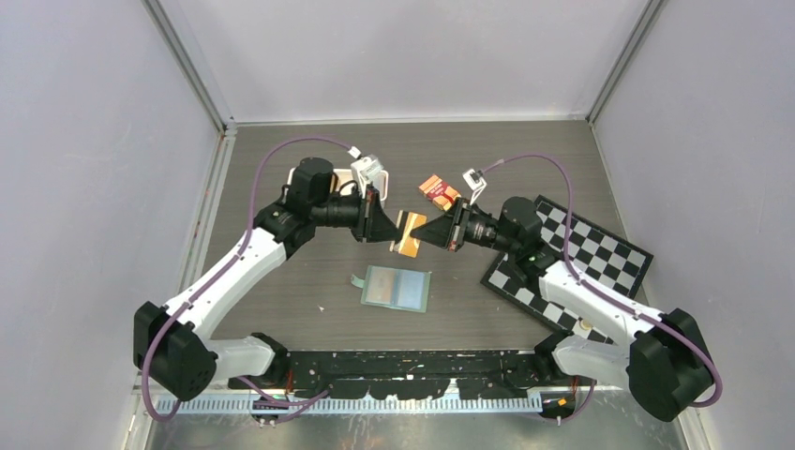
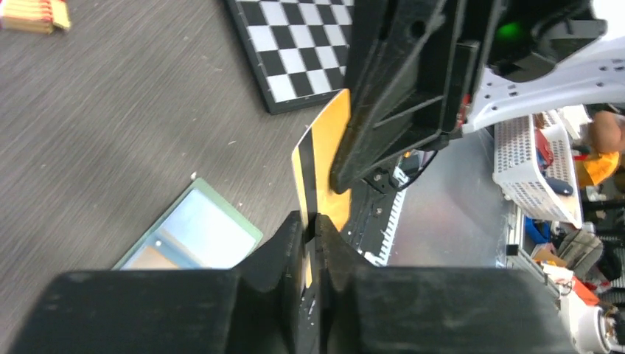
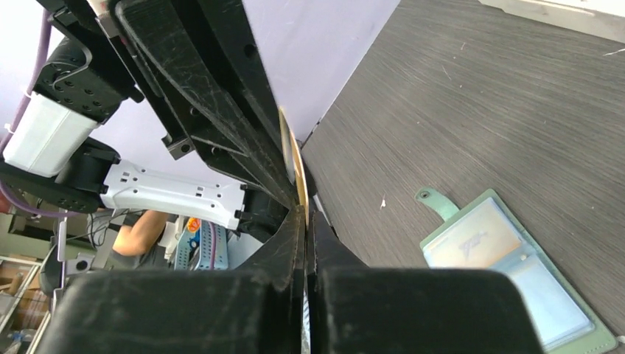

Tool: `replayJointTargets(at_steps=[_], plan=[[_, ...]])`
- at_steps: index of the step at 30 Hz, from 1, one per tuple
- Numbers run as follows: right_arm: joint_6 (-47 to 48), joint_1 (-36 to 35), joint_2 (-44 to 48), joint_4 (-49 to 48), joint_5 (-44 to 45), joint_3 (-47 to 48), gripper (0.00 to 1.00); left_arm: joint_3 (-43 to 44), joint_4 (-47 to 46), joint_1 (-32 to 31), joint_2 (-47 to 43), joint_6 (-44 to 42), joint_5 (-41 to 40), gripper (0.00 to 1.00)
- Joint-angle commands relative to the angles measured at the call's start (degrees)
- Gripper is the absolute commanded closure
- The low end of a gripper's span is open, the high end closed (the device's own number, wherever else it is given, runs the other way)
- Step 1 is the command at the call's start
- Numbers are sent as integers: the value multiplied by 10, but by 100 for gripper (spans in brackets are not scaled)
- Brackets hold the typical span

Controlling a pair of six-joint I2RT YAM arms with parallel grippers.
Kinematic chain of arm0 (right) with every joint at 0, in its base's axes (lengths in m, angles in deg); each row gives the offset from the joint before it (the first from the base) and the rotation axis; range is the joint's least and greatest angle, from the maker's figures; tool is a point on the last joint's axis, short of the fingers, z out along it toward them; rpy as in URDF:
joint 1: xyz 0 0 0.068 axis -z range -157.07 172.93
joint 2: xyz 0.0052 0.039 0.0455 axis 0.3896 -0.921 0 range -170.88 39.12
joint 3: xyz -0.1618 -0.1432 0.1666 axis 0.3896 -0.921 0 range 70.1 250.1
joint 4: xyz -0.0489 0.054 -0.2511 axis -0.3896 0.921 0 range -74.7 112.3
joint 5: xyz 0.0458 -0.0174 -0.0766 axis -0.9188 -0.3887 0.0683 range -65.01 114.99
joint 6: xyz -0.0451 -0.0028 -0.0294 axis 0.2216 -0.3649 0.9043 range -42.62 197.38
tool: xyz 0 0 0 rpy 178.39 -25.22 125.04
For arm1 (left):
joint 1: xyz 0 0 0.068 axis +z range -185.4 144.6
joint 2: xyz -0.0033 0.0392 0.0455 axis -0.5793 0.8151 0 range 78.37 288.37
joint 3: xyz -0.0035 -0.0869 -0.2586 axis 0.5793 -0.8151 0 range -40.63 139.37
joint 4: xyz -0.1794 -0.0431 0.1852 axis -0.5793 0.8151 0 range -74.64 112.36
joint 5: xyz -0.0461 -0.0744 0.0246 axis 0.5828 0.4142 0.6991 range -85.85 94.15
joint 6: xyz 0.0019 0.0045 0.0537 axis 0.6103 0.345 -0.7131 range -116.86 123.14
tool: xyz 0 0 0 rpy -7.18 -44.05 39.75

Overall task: Put the credit cards into the card holder
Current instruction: Insert the credit card into the card holder.

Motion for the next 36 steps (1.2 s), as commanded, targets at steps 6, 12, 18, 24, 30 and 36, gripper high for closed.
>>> replayJointTargets(at_steps=[6,12,18,24,30,36], plan=[[-10,-8,-27,80,83,-18,99,-10,115,-4,-2,6,-259,37],[-30,-10,-133,78,40,-36,99,-44,183,-4,37,20,-330,29],[-46,-27,-230,50,7,-31,99,-85,163,-4,84,44,-318,26],[-64,-36,-295,9,-8,-27,100,-83,164,-4,131,30,-335,27],[-72,-41,-318,-11,-17,-26,99,-78,174,-4,163,22,-346,29],[-77,-44,-340,-18,-29,-18,99,-74,174,-4,174,19,-346,32]])
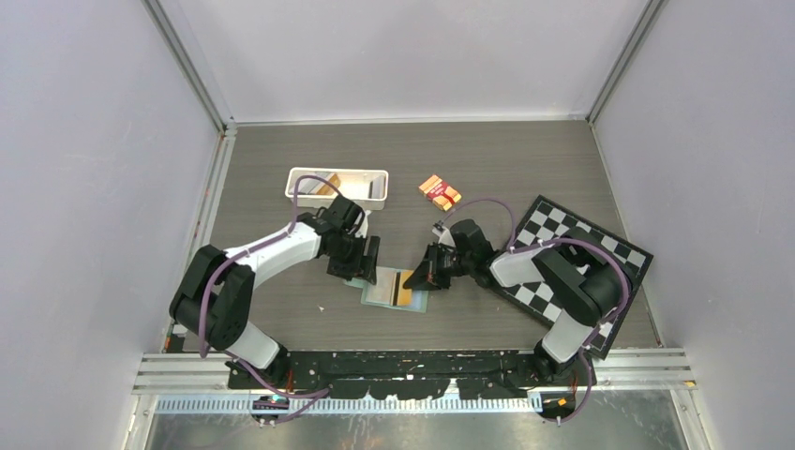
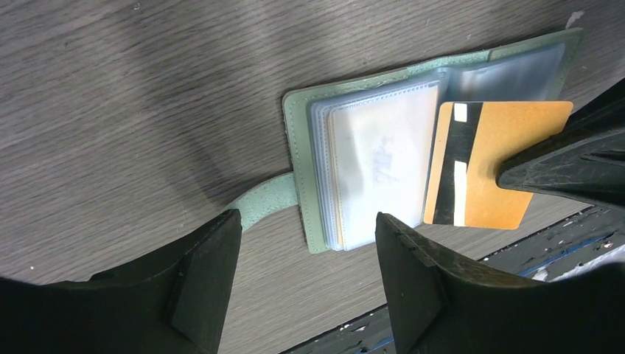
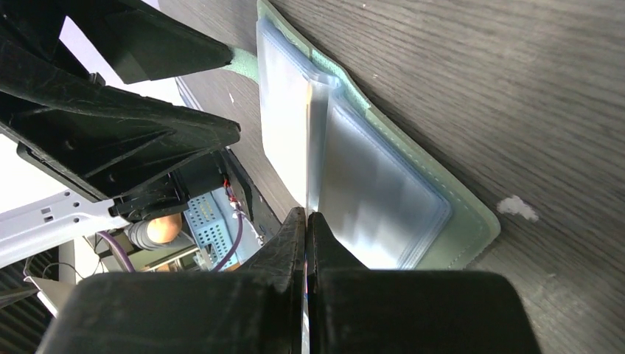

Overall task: Put the credit cards into the card holder
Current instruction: Insert the credit card into the card holder.

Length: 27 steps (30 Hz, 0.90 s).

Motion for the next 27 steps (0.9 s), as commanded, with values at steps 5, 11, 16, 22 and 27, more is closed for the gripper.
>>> replayJointTargets(at_steps=[5,11,16,22,27], plan=[[-14,-6,-27,-49,-25,18,99,20,6,0,16,-14,-6,37],[-20,-6,-45,-72,-25,18,100,23,7,0,30,-16,-5,46],[-37,-6,-56,-115,-29,13,99,24,10,0,41,-18,-10,58],[-43,-6,-47,-126,-32,7,99,26,20,-4,54,-19,-39,69],[-37,-6,-49,-119,-31,8,100,31,30,-11,67,-22,-59,75]])
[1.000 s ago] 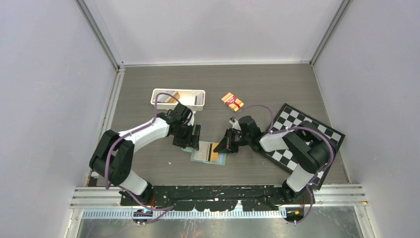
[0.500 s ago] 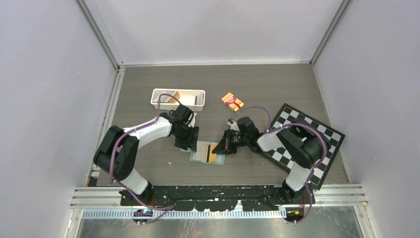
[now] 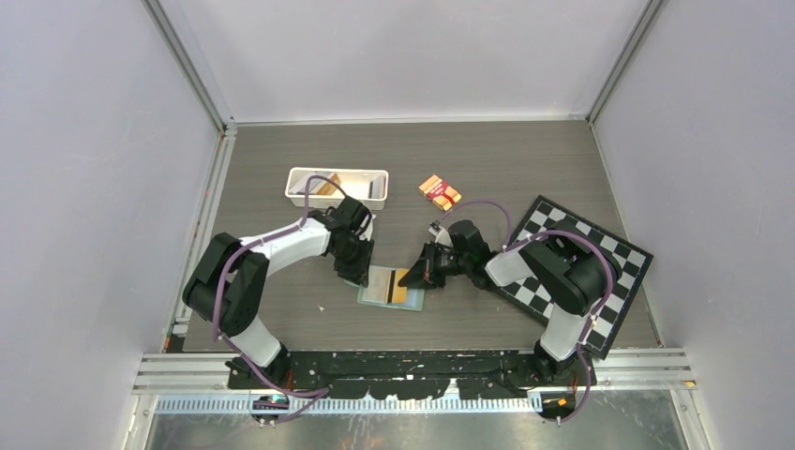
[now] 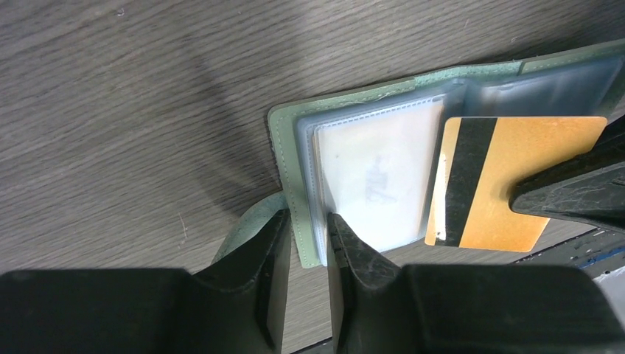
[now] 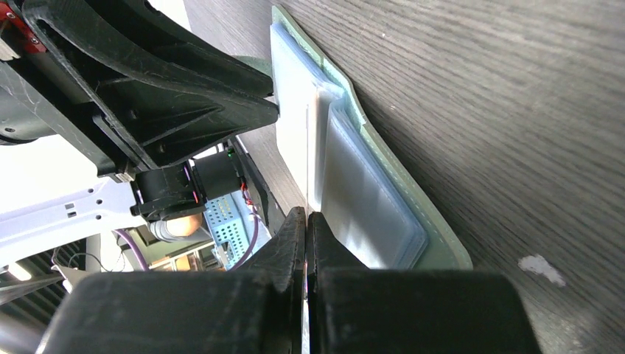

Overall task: Put the credit cards into the card holder
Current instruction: Insert the credit card into the card holder.

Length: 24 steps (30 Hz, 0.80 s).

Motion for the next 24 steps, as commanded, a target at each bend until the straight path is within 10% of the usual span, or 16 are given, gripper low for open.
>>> replayJointTargets(at_steps=[1,24], plan=[[1,-4,4,-25,-5,6,99,13,20,-7,17,-13,-48,77],[4,-4,-22,-8,2,6,99,16,30,-15,27,-15,-65,86]])
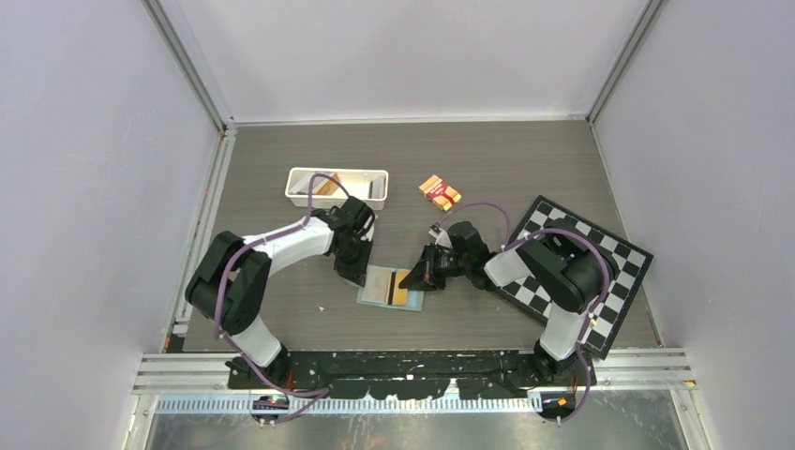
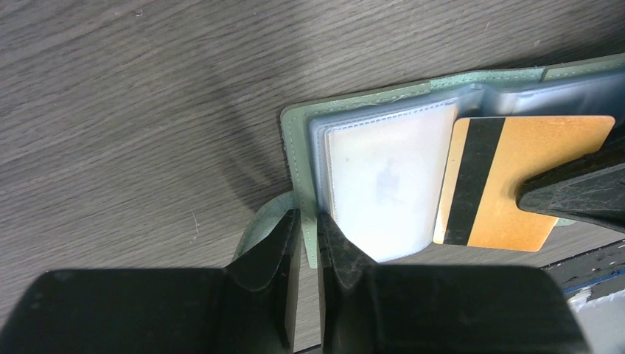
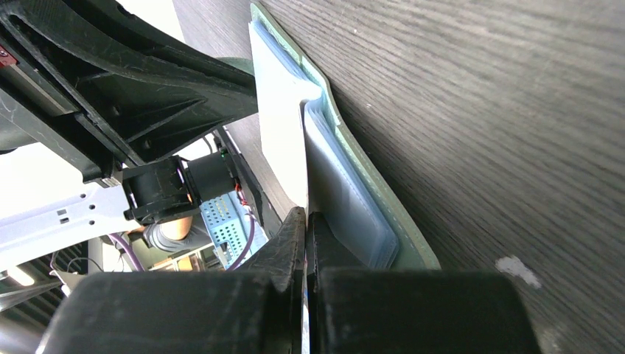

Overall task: Put the credit cards into the card holder
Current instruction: Insert the credit card into the card holder.

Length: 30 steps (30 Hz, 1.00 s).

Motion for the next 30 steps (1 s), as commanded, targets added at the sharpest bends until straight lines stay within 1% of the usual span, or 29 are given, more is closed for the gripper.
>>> replayJointTargets(at_steps=[1,6,12,22,30], plan=[[4,-4,-14,-19,-1,6,100,2,11,-2,17,-15,-31,86],[-10,-3,-33,-63,-3,2,100,2,10,-3,18,-16,-27,87],[-15,-3,-44,-78,-1,4,100,4,11,-3,20,-17,-25,89],[4,-4,-42,-73,17,8,99,4,11,-3,20,-17,-23,89],[38,-4,-29,-33,41,16,100,5,12,-3,21,-17,-24,91]])
